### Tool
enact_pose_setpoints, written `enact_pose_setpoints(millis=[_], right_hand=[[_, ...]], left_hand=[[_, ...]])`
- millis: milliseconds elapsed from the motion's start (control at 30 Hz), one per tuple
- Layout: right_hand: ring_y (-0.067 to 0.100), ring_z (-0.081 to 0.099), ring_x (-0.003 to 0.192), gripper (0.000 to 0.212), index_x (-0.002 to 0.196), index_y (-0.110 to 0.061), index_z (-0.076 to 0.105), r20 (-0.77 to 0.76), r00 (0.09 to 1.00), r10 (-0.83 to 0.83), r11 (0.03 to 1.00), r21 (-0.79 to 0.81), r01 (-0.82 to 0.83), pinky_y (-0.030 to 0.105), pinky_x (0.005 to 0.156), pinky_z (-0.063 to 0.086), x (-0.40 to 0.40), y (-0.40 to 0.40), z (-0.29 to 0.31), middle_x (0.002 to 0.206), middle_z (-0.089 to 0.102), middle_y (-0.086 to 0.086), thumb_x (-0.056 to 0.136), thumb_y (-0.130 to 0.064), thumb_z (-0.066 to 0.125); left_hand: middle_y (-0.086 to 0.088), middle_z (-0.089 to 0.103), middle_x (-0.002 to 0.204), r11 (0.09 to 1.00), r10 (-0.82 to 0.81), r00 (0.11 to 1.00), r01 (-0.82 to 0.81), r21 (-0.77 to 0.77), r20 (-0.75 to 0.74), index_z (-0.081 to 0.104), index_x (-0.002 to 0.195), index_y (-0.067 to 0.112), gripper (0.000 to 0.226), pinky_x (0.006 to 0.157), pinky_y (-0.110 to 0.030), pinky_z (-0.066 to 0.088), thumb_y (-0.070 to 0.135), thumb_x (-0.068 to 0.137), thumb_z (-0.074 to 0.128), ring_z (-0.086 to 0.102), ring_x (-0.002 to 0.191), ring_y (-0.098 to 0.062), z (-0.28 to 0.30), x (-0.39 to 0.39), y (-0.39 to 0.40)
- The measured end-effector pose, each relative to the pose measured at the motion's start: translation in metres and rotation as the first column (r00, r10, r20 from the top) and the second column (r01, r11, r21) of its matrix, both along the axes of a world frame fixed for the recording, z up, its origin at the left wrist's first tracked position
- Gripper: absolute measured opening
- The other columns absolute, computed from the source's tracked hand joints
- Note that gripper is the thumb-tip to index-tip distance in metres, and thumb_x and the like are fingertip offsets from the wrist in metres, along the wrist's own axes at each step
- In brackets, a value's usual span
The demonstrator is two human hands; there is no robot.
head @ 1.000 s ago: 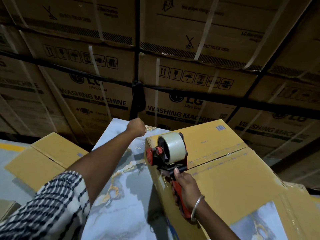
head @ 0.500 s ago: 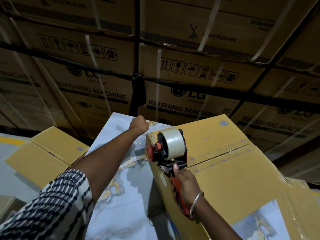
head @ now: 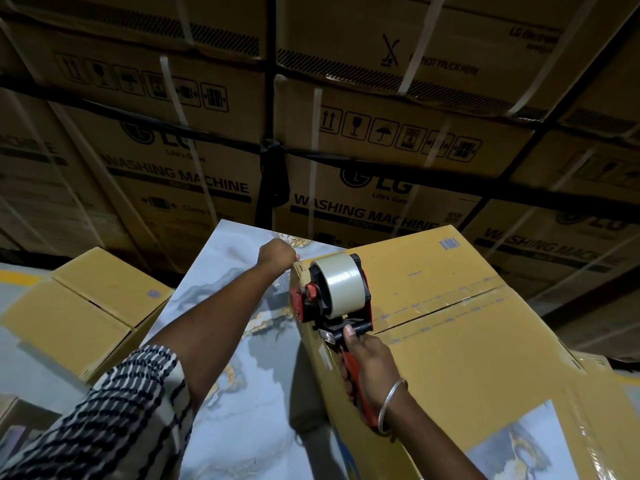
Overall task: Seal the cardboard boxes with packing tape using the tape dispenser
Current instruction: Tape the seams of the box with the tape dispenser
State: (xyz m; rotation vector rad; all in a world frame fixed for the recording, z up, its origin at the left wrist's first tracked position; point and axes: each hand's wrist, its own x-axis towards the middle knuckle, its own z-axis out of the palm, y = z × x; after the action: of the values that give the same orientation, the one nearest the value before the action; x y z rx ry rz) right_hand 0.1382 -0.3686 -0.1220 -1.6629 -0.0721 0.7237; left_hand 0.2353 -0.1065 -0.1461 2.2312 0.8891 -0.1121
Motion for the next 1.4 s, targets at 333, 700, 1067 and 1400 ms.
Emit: enact_pose_setpoints(millis=[333,700,1067,1400], right_hand=[[0.016,0.034,0.039,0.05,0.079,-0.005,0.051,-0.003,1.0,-0.019,1.0,-0.01,0.019,0.024,0.045,0.026,0.005,0.002,-0.003,0.055,0.045,0.012,0.101,-0.049,0.052],[0.018,0.036,0.041,0.049,0.079,-0.008,0.05,0.019,1.0,-0.002,0.996,-0.087,0.004,0.026,0.044,0.029,0.011,0.008,0.004,0.059,0.045,0.014,0.101,-0.051,0.052],[0.017,0.035,0.04,0.053,0.072,-0.01,0.048,0.051,0.999,0.018,0.978,-0.207,-0.007,0.025,0.045,0.03,-0.004,-0.014,0.017,0.055,0.046,0.009,0.099,-0.054,0.053],[0.018,0.027,0.041,0.057,0.075,-0.007,0.045,-0.069,0.995,-0.067,0.985,-0.165,0.055,0.027,0.047,0.024,-0.048,-0.065,0.024,0.053,0.038,0.01,0.08,-0.062,0.059]], left_hand=[[-0.006,0.053,0.074,0.999,-0.036,0.998,0.037,-0.028,0.042,0.055,0.074,0.008,0.033,0.069,-0.029,0.04,0.033,0.096,0.056,0.06,0.088,-0.031,-0.016,-0.003,0.001],[-0.013,0.062,0.068,0.992,-0.121,0.966,0.107,0.071,0.228,0.073,0.078,-0.001,0.027,0.064,-0.029,0.036,0.013,0.094,0.055,0.05,0.064,-0.023,-0.007,-0.025,-0.012],[-0.006,0.047,0.056,0.995,-0.099,0.957,0.086,0.059,0.273,0.048,0.059,0.008,0.057,0.054,-0.033,0.029,0.045,0.103,0.049,0.045,0.055,-0.021,-0.019,-0.027,-0.013],[-0.011,0.066,0.08,0.95,0.264,0.817,-0.128,-0.285,0.513,0.072,0.091,0.011,0.043,0.067,-0.031,0.036,0.039,0.106,0.043,0.06,0.083,-0.028,-0.05,-0.029,-0.045]])
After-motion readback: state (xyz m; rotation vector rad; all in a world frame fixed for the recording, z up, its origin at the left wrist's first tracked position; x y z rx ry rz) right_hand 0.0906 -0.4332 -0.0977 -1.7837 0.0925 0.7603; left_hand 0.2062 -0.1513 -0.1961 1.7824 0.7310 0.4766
